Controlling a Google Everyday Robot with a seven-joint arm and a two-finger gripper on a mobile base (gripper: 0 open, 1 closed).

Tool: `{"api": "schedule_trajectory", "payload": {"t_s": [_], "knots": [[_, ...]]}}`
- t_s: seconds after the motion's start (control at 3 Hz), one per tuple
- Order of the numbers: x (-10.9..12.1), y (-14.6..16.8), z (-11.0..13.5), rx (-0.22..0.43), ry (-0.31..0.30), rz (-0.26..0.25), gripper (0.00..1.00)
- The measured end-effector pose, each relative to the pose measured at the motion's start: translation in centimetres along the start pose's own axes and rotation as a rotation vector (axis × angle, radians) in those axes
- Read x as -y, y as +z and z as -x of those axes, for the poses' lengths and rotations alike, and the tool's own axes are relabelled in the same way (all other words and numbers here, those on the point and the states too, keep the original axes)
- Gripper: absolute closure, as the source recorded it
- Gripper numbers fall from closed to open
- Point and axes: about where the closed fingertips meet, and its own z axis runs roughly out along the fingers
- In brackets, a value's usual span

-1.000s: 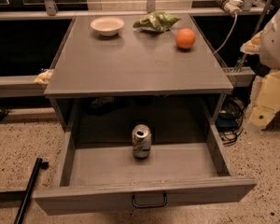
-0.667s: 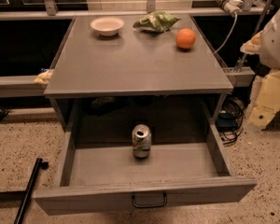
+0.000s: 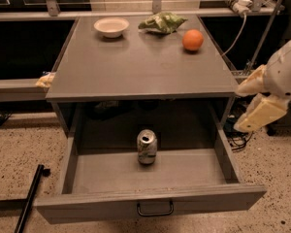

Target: Pick 7up can from top drawer and place on counter

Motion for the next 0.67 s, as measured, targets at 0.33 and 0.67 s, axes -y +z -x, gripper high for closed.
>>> {"api": "schedule_trajectory", "payload": {"t_s": [0.33,0.67], "knots": [[1.0,6.6,0.2,0.178,0.033,0.021,0.66],[2.7,7.0,0.8,0.212,0.045,-0.031,0.89]]}}
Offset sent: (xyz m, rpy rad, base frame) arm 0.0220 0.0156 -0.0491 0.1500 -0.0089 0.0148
